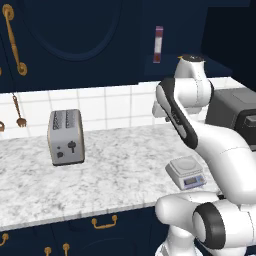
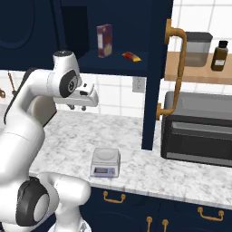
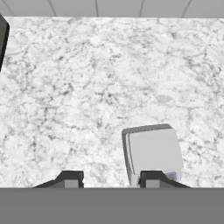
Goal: Pick the bar and place it on the digital scale for weighing, and close the cabinet.
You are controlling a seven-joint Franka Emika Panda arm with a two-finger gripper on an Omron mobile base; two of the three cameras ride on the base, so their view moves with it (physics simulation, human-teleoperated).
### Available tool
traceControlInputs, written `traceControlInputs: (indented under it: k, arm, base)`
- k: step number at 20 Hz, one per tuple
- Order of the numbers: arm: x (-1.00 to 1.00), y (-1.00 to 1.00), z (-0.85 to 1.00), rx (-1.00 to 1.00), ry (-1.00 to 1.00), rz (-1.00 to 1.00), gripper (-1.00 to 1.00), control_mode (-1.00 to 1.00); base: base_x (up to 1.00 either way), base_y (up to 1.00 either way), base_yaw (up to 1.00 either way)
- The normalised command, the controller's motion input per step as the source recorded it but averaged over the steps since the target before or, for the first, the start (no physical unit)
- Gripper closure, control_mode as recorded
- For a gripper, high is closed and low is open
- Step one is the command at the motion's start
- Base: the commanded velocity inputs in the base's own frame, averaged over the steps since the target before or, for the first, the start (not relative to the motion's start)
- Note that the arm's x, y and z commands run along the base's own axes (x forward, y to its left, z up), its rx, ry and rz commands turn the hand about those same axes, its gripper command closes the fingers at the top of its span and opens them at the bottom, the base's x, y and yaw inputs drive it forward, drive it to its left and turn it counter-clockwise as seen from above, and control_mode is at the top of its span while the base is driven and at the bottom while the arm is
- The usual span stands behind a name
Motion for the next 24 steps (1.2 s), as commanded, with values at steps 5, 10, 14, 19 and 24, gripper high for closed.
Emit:
traceControlInputs:
  k: [5, 10, 14, 19, 24]
  arm:
    - [-0.37, 0.01, -0.02, -0.02, 0.0, 0.01, -1.0, -1.0]
    - [-0.29, -0.17, 0.25, 0.0, -0.1, 0.25, -1.0, -1.0]
    - [-0.24, -0.29, 0.77, 0.03, -0.04, 0.37, -1.0, -1.0]
    - [-0.05, -0.12, 0.57, 0.0, -0.02, 0.21, -1.0, -1.0]
    - [0.02, -0.2, 0.43, 0.0, -0.09, 0.04, -1.0, -1.0]
  base:
    - [0.0, 0.0, 0.0]
    - [0.0, 0.0, 0.0]
    - [0.0, 0.0, 0.0]
    - [0.0, 0.0, 0.0]
    - [0.0, 0.0, 0.0]
